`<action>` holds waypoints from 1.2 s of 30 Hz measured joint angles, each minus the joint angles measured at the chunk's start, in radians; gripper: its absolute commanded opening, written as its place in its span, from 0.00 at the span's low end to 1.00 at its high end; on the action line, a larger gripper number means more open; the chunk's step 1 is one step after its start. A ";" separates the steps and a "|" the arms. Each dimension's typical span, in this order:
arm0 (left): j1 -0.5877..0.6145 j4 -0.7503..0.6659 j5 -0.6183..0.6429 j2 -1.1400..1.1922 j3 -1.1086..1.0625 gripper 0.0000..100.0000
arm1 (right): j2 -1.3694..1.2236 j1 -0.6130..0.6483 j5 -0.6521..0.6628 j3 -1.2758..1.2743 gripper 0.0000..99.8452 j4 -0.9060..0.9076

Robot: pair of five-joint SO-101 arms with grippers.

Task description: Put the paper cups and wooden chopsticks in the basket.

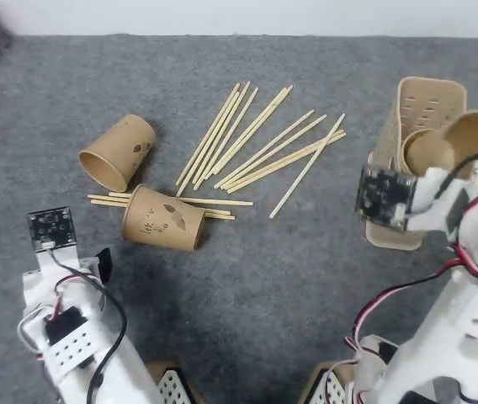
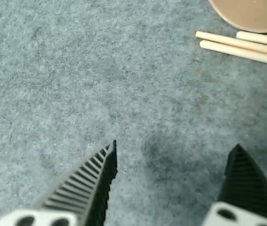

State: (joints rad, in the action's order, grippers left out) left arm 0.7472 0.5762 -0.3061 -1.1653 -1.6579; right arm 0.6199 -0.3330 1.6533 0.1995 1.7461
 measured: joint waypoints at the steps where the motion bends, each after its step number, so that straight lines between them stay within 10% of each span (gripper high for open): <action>1: -0.002 0.000 0.002 0.000 0.000 0.35 | 0.000 0.012 -0.055 0.000 0.30 -0.011; 9: 0.000 0.000 0.003 0.000 0.000 0.35 | 0.000 0.117 -0.265 0.000 0.22 -0.081; 21: 0.000 0.000 0.054 0.000 0.000 0.35 | 0.000 0.287 -1.119 0.000 0.02 -0.279; 29: 0.000 0.000 0.072 0.000 0.000 0.35 | -0.040 0.661 -1.189 -0.213 0.01 -0.167; 36: -0.002 0.000 0.072 0.000 0.000 0.35 | -0.011 0.727 -1.297 -0.583 0.01 -0.327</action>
State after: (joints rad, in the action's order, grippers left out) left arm 0.7457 0.5762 -0.2340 -1.1653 -1.6579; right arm 0.6091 0.3943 0.3567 -0.3836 1.4193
